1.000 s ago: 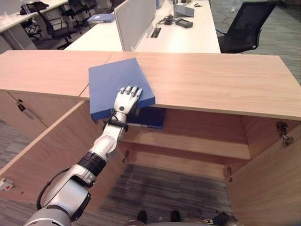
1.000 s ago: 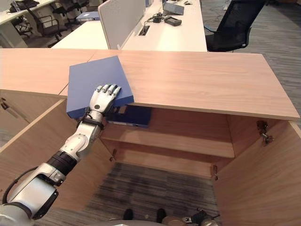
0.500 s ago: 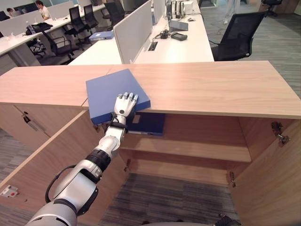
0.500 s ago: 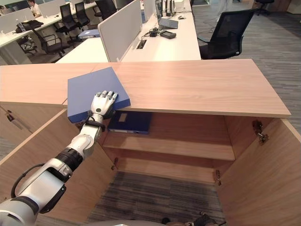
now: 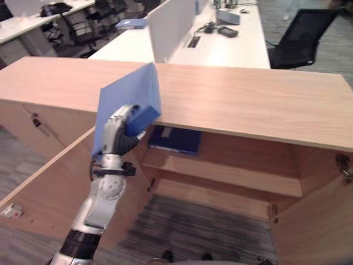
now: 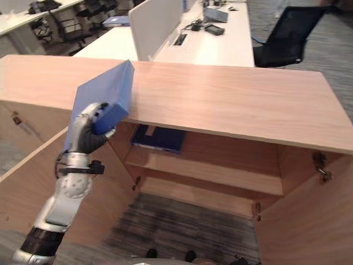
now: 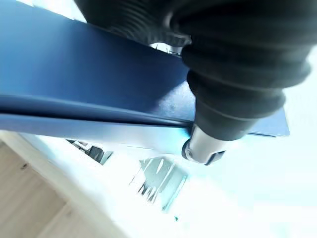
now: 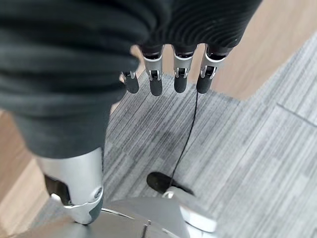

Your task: Put the empty folder in the office cabinet

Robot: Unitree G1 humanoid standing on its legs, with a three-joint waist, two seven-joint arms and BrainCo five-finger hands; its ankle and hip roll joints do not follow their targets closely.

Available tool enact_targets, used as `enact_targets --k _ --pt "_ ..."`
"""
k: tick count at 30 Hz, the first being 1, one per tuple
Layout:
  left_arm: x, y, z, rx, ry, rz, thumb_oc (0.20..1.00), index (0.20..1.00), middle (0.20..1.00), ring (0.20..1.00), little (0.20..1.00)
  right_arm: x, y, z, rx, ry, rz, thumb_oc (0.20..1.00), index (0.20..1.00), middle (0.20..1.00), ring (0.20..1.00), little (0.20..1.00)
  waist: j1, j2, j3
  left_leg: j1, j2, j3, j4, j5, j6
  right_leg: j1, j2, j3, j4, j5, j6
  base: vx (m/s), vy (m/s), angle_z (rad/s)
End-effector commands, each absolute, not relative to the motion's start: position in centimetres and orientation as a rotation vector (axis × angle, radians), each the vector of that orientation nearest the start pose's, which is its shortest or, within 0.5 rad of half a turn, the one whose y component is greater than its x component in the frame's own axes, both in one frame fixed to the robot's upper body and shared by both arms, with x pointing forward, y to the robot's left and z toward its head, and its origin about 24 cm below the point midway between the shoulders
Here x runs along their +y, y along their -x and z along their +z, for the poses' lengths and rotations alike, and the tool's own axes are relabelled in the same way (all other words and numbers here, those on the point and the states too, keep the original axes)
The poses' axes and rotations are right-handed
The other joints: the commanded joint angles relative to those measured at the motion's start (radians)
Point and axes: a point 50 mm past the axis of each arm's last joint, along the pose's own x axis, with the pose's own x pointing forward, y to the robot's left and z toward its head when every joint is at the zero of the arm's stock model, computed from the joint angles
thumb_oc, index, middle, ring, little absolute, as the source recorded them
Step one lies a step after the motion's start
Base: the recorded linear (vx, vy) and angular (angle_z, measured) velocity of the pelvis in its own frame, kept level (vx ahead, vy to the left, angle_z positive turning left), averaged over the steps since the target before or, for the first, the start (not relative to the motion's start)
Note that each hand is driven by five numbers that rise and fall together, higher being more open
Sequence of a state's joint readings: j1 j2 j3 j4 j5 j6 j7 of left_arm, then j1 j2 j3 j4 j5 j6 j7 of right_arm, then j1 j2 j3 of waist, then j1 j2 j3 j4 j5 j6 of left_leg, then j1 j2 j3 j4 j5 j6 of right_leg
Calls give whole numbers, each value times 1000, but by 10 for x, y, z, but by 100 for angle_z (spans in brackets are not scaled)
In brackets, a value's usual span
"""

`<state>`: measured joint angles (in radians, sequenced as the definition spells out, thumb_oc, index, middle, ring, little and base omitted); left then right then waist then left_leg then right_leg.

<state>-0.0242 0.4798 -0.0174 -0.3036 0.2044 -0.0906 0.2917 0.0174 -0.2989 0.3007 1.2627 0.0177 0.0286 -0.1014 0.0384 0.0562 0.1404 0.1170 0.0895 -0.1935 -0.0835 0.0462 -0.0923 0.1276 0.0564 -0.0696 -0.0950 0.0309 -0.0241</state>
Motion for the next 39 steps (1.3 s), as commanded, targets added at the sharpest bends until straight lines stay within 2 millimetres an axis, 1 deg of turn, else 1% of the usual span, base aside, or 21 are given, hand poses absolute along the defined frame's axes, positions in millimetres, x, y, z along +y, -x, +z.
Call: enact_targets --k 1,2,3,4,5,7,9,10,12,13,14,17,19,21,25,30,31,36,37,38,39 --pt "209 -231 99 -241 -258 -22 200 200 200 200 200 -244 -78 -163 1304 481 11 1000 1000 1000 1000 1000 -13 -73 -5 -44 -20 -15 37 -27 5 33 -20 -15 8 -90 47 35 3 5" --pt "209 -231 99 -239 -257 -22 200 200 200 200 200 -244 -78 -163 1305 482 13 1000 1000 1000 1000 1000 -14 -72 -6 -37 -17 -14 34 -34 5 38 -17 -14 8 -96 46 6 5 10" --pt "213 -225 97 -224 -208 -31 200 200 200 200 200 -246 -78 -162 1305 480 10 1000 1000 1000 1000 1000 -10 -69 -5 -39 -17 -17 35 -32 5 38 -18 -17 8 -96 46 27 -1 12" --pt "218 -215 95 -201 -144 -50 200 200 200 200 200 -247 -78 -162 1309 475 9 1000 1000 1000 1000 1000 -4 -64 -3 -39 -17 -22 33 -30 6 37 -17 -20 8 -97 45 2 4 6" --pt "218 -215 95 -200 -144 -50 200 200 200 200 200 -247 -77 -162 1310 475 11 1000 1000 1000 1000 1000 -4 -65 -4 -38 -17 -21 33 -31 6 38 -17 -20 8 -97 45 3 5 3" --pt "224 -202 99 -185 -75 -100 200 200 200 200 200 -244 -78 -163 1308 471 25 1000 1000 1000 1000 1000 2 -58 -2 -38 -19 -26 35 -30 7 40 -16 -22 8 -99 45 4 17 7" --pt "225 -199 104 -193 -15 -128 200 200 200 200 200 -244 -76 -163 1315 476 39 1000 1000 1000 1000 1000 5 -53 1 -39 -21 -29 38 -28 6 41 -16 -23 8 -99 44 -1 10 4" --pt "225 -199 104 -193 -15 -128 200 200 200 200 200 -244 -76 -163 1315 476 40 1000 1000 1000 1000 1000 5 -54 0 -39 -21 -29 38 -29 6 41 -16 -23 8 -99 44 0 0 0" --pt "227 -197 111 -216 42 -152 200 200 200 200 200 -243 -73 -164 1325 481 57 1000 1000 1000 1000 1000 6 -51 2 -38 -20 -30 39 -28 6 43 -16 -24 8 -101 45 -4 9 6" --pt "227 -196 119 -249 105 -170 200 200 200 200 200 -241 -70 -165 1331 481 71 1000 1000 1000 1000 1000 8 -49 1 -35 -21 -32 37 -27 5 45 -15 -25 8 -102 44 -3 8 6" --pt "228 -196 119 -249 105 -170 200 200 200 200 200 -241 -70 -165 1331 481 72 1000 1000 1000 1000 1000 8 -50 1 -35 -21 -32 37 -27 5 45 -15 -25 8 -102 44 0 0 0" --pt "227 -197 127 -294 207 -199 200 200 200 200 200 -241 -69 -165 1332 486 90 1000 1000 1000 1000 1000 10 -50 1 -33 -22 -34 35 -25 4 49 -14 -26 8 -105 43 0 0 0" --pt "224 -199 137 -344 293 -241 200 200 200 200 200 -235 -70 -166 1329 482 123 1000 1000 1000 1000 1000 12 -49 -2 -30 -20 -34 34 -26 4 54 -14 -22 8 -107 42 0 0 0" --pt "223 -200 138 -362 316 -235 200 200 200 200 200 -233 -70 -167 1328 484 137 1000 1000 1000 1000 1000 13 -50 -4 -27 -19 -33 33 -27 4 57 -14 -22 8 -108 41 0 0 0" --pt "219 -204 128 -335 371 -209 200 200 200 200 200 -230 -73 -167 1313 482 146 1000 1000 1000 1000 1000 15 -54 -4 -29 -22 -33 34 -28 7 59 -15 -20 8 -107 40 0 0 0" --pt "220 -205 121 -312 412 -194 200 200 200 200 200 -230 -73 -167 1309 474 143 1000 1000 1000 1000 1000 14 -55 -4 -29 -22 -34 33 -29 8 57 -15 -19 8 -106 40 0 0 0" --pt "223 -206 115 -293 429 -179 200 200 200 200 200 -231 -74 -166 1304 461 133 1000 1000 1000 1000 1000 14 -57 -5 -30 -22 -34 33 -28 7 56 -16 -17 8 -106 41 0 0 0" --pt "231 -204 107 -254 441 -154 200 200 200 200 200 -229 -84 -164 1264 421 114 1000 1000 1000 1000 1000 17 -57 -8 -31 -21 -31 34 -27 7 56 -16 -15 8 -104 41 0 0 0" --pt "232 -205 101 -232 489 -158 200 200 200 200 200 -230 -86 -164 1255 402 104 1000 1000 1000 1000 1000 16 -59 -9 -31 -20 -30 33 -27 7 55 -16 -14 8 -103 42 0 0 0" --pt "226 -208 92 -180 492 -192 200 200 200 200 200 -241 -117 -155 1224 399 37 1000 1000 1000 1000 1000 29 -58 -15 -31 -22 -35 34 -27 8 57 -17 -15 8 -103 41 0 0 0" --pt "226 -208 92 -180 492 -192 200 200 200 200 200 -241 -117 -155 1224 399 37 1000 1000 1000 1000 1000 29 -58 -14 -31 -22 -35 34 -27 8 57 -17 -15 8 -103 41 19 2 -4"
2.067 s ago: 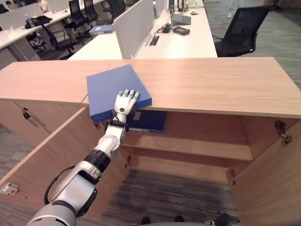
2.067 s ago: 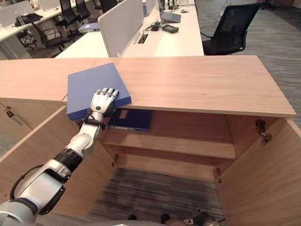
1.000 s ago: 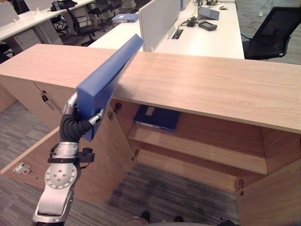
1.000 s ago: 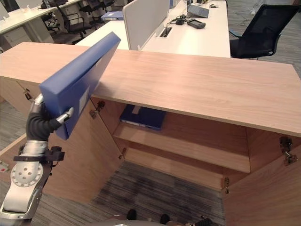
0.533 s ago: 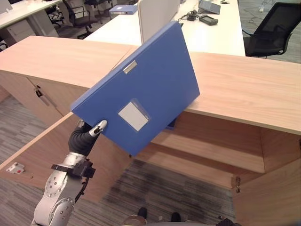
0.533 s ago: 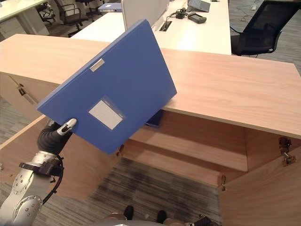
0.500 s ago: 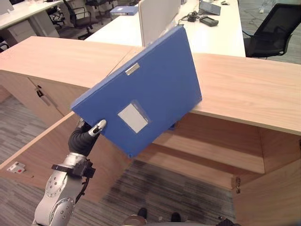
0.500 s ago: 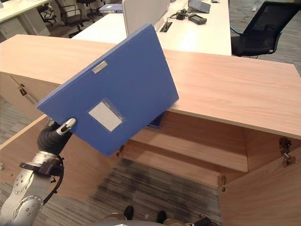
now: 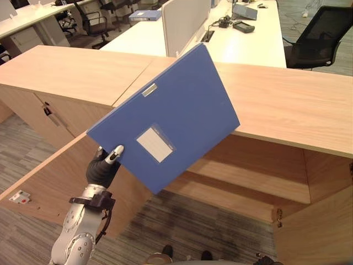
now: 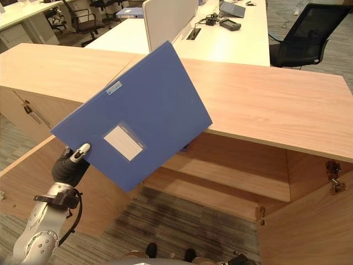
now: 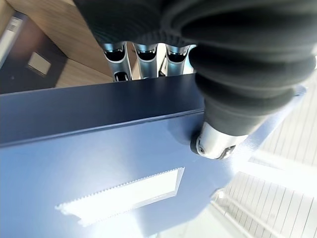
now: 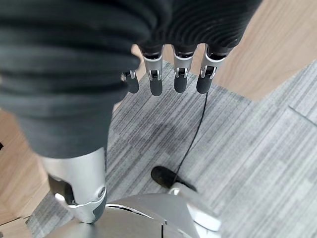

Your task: Put the empty folder in the office cabinet

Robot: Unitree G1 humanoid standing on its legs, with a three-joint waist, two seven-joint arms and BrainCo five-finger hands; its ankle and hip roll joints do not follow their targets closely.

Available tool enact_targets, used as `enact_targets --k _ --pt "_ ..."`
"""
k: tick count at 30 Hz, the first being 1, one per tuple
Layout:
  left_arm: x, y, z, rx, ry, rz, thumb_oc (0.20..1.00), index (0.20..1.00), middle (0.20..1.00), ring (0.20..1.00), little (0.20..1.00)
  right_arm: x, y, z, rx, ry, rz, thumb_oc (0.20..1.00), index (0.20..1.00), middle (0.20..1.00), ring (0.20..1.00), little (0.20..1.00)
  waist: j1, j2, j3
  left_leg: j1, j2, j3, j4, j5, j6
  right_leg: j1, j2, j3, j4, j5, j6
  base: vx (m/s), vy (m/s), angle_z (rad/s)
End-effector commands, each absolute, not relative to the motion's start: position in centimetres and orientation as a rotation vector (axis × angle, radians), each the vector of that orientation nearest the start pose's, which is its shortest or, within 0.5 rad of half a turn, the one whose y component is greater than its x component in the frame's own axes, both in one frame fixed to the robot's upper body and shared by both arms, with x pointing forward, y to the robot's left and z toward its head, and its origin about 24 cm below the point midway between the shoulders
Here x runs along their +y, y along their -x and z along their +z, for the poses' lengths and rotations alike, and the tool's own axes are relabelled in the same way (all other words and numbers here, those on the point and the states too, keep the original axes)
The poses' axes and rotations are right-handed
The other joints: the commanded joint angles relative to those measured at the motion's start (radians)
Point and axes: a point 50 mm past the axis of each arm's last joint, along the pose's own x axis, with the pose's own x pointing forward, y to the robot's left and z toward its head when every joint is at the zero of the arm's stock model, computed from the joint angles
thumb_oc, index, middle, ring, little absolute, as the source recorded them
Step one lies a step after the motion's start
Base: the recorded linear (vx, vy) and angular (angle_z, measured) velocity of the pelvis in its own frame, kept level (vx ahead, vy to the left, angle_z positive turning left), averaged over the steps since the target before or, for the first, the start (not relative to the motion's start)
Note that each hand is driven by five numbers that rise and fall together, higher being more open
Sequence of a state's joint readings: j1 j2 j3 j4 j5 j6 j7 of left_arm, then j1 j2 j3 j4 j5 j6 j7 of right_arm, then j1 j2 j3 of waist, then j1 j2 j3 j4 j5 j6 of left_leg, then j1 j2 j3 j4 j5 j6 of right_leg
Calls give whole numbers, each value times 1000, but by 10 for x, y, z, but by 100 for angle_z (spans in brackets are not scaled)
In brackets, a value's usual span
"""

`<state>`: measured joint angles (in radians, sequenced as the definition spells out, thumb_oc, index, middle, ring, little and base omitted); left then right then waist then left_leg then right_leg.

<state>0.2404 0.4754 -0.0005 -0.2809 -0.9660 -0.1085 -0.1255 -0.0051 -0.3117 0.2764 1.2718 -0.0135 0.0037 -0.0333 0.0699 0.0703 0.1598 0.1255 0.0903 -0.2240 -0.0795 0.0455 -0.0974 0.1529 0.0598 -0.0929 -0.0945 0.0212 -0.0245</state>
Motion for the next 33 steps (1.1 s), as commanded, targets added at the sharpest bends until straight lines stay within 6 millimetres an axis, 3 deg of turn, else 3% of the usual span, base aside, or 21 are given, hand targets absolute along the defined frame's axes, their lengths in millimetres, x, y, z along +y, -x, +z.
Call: enact_targets --k 1,2,5,8,10,15,23,30,33 --pt "217 -209 95 -186 515 -239 200 200 200 200 200 -239 -113 -156 1232 405 61 1000 1000 1000 1000 1000 -1 -72 -35 -40 -23 -6 31 -26 13 34 -20 5 7 -94 42 0 0 0" --pt "220 -209 96 -193 554 -251 200 200 200 200 200 -246 -107 -156 1241 387 38 1000 1000 1000 1000 1000 -2 -74 -35 -35 -22 -5 29 -26 12 36 -19 5 7 -95 43 19 11 3" --pt "211 -211 96 -189 567 -281 200 200 200 200 200 -229 -112 -160 1241 427 77 1000 1000 1000 1000 1000 4 -65 -36 -32 -22 -4 28 -27 13 38 -20 8 7 -94 43 7 12 6" --pt "216 -212 95 -170 537 -315 200 200 200 200 200 -222 -108 -161 1213 385 110 1000 1000 1000 1000 1000 -3 -63 -37 -32 -20 1 26 -25 13 35 -19 11 7 -94 45 0 0 0" --pt "205 -212 84 -67 537 -413 200 200 200 200 200 -218 -109 -162 1228 380 127 1000 1000 1000 1000 1000 -1 -61 -41 -33 -21 0 26 -26 13 36 -19 11 7 -94 45 -3 11 -5" --pt "206 -208 96 -16 436 -590 200 200 200 200 200 -240 -108 -158 1244 428 107 1000 1000 1000 1000 1000 -5 -58 -42 -30 -18 7 28 -25 9 39 -17 10 7 -95 46 0 2 -1" --pt "216 -205 103 18 362 -618 200 200 200 200 200 -242 -105 -157 1248 456 138 1000 1000 1000 1000 1000 -5 -64 -47 -34 -21 8 31 -22 9 38 -17 13 7 -95 47 -1 -2 -1" --pt "252 -199 92 192 -7 -565 200 200 200 200 200 -246 -120 -152 1205 466 135 1000 1000 1000 1000 1000 6 -62 -50 -38 -21 9 34 -19 7 36 -20 11 7 -92 51 1 -2 -1" --pt "272 -195 75 329 -269 -551 200 200 200 200 200 -253 -155 -136 1081 454 107 1000 1000 1000 1000 1000 9 -64 -50 -38 -18 16 33 -16 6 32 -21 11 7 -89 53 5 -7 -4"
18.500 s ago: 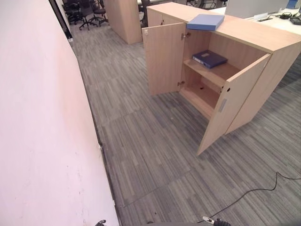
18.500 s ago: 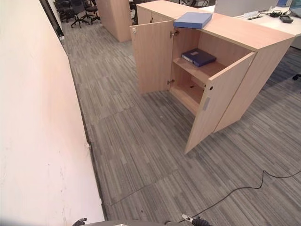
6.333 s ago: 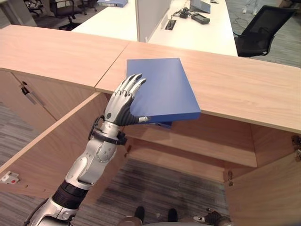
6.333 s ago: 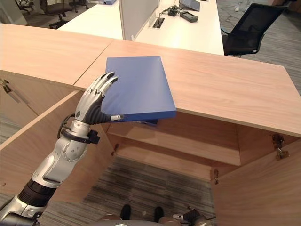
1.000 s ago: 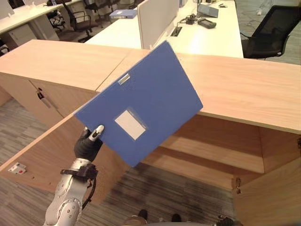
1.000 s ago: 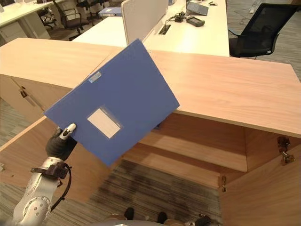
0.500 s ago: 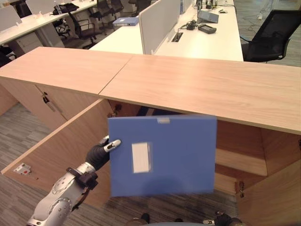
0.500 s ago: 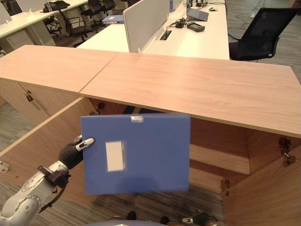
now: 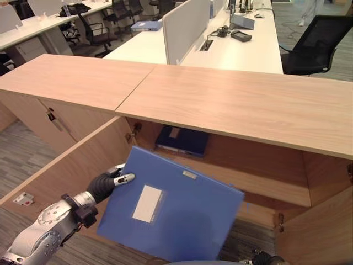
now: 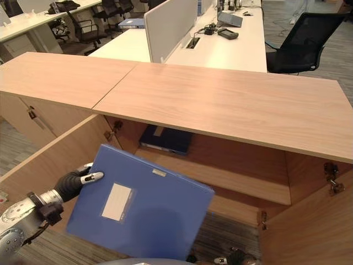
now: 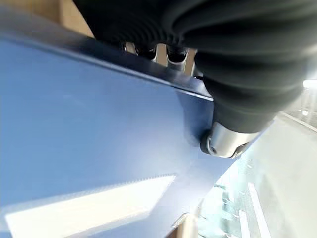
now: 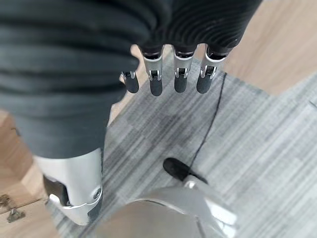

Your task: Put the empty folder in the office cabinet

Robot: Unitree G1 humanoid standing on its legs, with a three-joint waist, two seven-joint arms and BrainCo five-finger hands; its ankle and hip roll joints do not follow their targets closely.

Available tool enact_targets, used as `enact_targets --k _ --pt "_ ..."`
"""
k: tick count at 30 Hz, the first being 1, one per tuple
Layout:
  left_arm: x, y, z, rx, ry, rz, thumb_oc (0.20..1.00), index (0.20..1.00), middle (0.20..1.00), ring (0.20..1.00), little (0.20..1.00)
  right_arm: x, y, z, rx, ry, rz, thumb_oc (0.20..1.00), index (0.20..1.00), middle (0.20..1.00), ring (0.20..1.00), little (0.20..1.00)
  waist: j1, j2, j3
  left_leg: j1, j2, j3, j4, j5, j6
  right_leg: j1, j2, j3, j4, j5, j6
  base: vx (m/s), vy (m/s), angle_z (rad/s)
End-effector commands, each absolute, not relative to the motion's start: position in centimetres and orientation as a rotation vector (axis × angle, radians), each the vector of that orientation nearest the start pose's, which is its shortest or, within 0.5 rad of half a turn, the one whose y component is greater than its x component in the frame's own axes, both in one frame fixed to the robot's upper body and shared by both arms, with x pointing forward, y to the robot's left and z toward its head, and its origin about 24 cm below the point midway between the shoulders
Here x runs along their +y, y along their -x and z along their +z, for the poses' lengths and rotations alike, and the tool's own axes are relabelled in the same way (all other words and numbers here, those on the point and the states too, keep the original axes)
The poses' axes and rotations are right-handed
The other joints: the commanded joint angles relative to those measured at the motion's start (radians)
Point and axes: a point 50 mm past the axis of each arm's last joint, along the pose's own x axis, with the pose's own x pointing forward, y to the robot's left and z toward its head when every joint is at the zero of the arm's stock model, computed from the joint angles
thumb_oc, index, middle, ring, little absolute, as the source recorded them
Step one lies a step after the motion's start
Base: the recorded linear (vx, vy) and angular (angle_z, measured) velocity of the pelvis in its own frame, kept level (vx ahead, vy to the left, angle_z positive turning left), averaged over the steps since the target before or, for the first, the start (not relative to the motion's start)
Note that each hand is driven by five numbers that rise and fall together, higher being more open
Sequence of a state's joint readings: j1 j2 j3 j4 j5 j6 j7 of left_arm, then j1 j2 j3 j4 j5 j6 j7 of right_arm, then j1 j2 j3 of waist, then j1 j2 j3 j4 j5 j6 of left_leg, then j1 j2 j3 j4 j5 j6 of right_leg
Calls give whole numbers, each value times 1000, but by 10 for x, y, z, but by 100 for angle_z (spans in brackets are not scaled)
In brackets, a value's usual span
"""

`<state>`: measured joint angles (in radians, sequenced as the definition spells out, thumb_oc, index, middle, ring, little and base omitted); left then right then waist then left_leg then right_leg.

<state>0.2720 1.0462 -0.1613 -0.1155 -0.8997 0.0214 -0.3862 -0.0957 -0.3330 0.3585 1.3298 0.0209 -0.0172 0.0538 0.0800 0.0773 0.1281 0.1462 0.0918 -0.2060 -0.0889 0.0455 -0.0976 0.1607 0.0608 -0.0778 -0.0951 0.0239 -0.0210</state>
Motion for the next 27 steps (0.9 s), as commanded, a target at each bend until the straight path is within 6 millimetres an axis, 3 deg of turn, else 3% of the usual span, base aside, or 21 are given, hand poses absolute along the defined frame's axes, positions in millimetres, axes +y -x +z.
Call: enact_targets --k 1,3,4,6,7,9,13,18,23,27 --pt "276 -193 71 354 -323 -543 200 200 200 200 200 -253 -164 -131 1035 456 109 1000 1000 1000 1000 1000 -1 -72 -18 -59 -20 -1 42 -15 6 23 -22 -5 8 -91 52 1 -12 -6" --pt "286 -192 66 383 -443 -516 200 200 200 200 200 -252 -188 -114 902 450 126 1000 1000 1000 1000 1000 -4 -76 -17 -59 -18 3 40 -16 6 20 -24 -5 8 -89 54 1 -4 -2" --pt "286 -192 66 383 -443 -517 200 200 200 200 200 -253 -188 -114 903 450 125 1000 1000 1000 1000 1000 -4 -75 -17 -59 -18 3 40 -16 6 21 -24 -5 8 -89 54 0 0 0" --pt "299 -191 64 405 -614 -470 200 200 200 200 200 -257 -208 -88 748 465 140 1000 1000 1000 1000 1000 -7 -77 -14 -53 -15 7 39 -21 6 22 -25 -4 8 -90 57 0 0 0" --pt "299 -191 64 405 -614 -471 200 200 200 200 200 -258 -208 -88 749 466 139 1000 1000 1000 1000 1000 -9 -77 -16 -58 -16 4 38 -17 6 18 -27 -6 8 -89 57 0 0 0" --pt "310 -190 66 410 -756 -431 200 200 200 200 200 -264 -216 -68 659 480 147 1000 1000 1000 1000 1000 -9 -80 -17 -59 -15 3 36 -20 8 15 -29 -7 8 -90 59 0 0 0" --pt "316 -188 67 383 -806 -350 200 200 200 200 200 -268 -223 -53 596 462 138 1000 1000 1000 1000 1000 -10 -83 -17 -60 -15 5 36 -25 10 12 -31 -10 8 -90 58 0 0 0" --pt "323 -183 70 364 -854 -277 200 200 200 200 200 -270 -229 -32 510 436 148 1000 1000 1000 1000 1000 -10 -85 -16 -58 -15 6 34 -27 11 12 -31 -9 8 -92 57 0 0 0" --pt "321 -186 66 309 -714 -204 200 200 200 200 200 -257 -247 34 247 335 301 1000 1000 1000 1000 1000 -14 -93 -17 -56 -12 13 31 -29 10 9 -33 -8 8 -91 57 -1 0 -1" --pt "310 -192 73 237 -640 -227 200 200 200 200 200 -248 -251 46 216 388 391 1000 1000 1000 1000 1000 -12 -93 -19 -56 -10 13 28 -29 9 9 -34 -7 8 -90 58 0 0 0"
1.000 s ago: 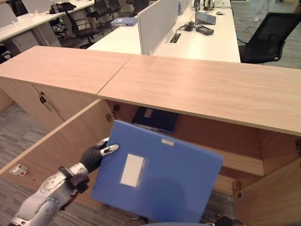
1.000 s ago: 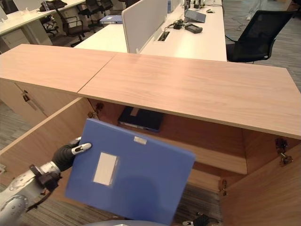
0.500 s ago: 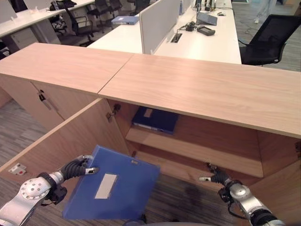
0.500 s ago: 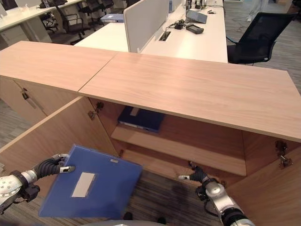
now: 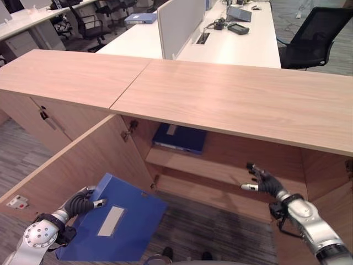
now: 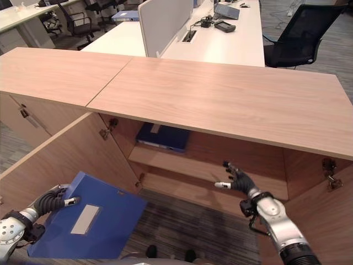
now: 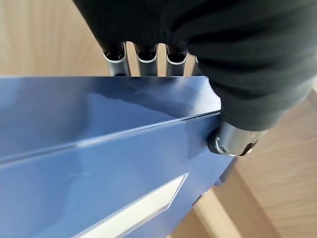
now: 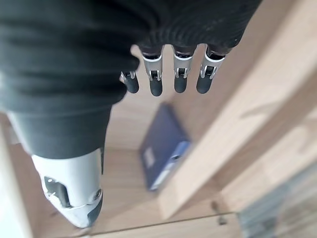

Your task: Put the empty folder in the office cabinet

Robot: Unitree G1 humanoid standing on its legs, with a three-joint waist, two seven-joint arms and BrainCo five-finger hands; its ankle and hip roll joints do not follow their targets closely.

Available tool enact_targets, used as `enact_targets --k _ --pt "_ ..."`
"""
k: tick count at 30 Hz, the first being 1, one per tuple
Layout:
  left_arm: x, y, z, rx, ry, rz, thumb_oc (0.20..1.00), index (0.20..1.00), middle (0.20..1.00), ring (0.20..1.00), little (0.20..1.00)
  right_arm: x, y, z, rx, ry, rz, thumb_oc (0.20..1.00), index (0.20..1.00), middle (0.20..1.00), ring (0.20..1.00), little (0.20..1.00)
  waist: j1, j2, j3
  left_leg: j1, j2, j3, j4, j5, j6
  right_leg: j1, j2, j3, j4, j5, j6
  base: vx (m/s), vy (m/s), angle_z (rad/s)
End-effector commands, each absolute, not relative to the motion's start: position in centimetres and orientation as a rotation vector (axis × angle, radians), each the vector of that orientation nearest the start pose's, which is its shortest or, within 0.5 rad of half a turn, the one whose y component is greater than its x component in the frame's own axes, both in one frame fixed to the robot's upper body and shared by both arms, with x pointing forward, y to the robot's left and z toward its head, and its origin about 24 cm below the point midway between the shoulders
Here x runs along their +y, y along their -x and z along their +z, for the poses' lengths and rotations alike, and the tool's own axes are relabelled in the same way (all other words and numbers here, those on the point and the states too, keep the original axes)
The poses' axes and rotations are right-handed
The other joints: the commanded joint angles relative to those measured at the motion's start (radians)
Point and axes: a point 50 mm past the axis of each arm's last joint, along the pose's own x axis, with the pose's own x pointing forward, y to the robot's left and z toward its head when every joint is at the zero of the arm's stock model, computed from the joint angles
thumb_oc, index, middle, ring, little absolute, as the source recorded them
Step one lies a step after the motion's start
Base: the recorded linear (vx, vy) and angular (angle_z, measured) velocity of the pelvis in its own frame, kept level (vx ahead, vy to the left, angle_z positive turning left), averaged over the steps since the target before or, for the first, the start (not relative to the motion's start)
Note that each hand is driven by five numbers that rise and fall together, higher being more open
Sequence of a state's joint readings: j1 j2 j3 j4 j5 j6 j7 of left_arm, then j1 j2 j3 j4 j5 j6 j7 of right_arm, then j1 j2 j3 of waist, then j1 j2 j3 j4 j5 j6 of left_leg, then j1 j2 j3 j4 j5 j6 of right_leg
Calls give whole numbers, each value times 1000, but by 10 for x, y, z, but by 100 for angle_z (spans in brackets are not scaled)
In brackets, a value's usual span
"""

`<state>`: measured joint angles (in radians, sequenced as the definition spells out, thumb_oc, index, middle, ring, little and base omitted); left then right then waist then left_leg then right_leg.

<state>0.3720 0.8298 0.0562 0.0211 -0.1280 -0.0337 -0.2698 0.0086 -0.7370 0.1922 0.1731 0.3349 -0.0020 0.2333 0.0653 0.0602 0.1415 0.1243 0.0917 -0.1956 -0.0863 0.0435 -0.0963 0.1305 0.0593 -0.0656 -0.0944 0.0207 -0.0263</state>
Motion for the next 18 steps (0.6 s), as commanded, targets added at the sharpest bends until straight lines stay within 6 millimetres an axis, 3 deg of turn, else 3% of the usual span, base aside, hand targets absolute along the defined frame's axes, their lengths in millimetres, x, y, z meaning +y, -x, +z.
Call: enact_targets --k 1,4,10,18 --pt "305 -195 78 201 -623 -239 200 200 200 200 200 -244 -252 47 219 410 432 1000 1000 1000 1000 1000 5 -77 -33 -35 -10 3 26 -27 7 39 -32 -20 7 -87 63 0 0 0" --pt "287 -208 95 79 -606 -274 200 200 200 200 200 -217 -266 45 217 477 546 1000 1000 1000 1000 1000 16 -80 -35 -38 -9 -1 26 -24 6 38 -32 -25 7 -89 60 0 0 0" --pt "279 -219 102 22 -543 -301 200 200 200 200 200 -177 -275 58 138 428 713 1000 1000 1000 1000 1000 21 -79 -37 -38 -10 -4 20 -18 4 39 -31 -26 7 -89 59 0 0 0" --pt "270 -226 115 -32 -548 -362 200 200 200 200 200 -150 -284 65 93 456 808 1000 1000 1000 1000 1000 29 -77 -42 -37 -9 -3 24 -18 2 43 -31 -28 7 -91 57 0 0 0"
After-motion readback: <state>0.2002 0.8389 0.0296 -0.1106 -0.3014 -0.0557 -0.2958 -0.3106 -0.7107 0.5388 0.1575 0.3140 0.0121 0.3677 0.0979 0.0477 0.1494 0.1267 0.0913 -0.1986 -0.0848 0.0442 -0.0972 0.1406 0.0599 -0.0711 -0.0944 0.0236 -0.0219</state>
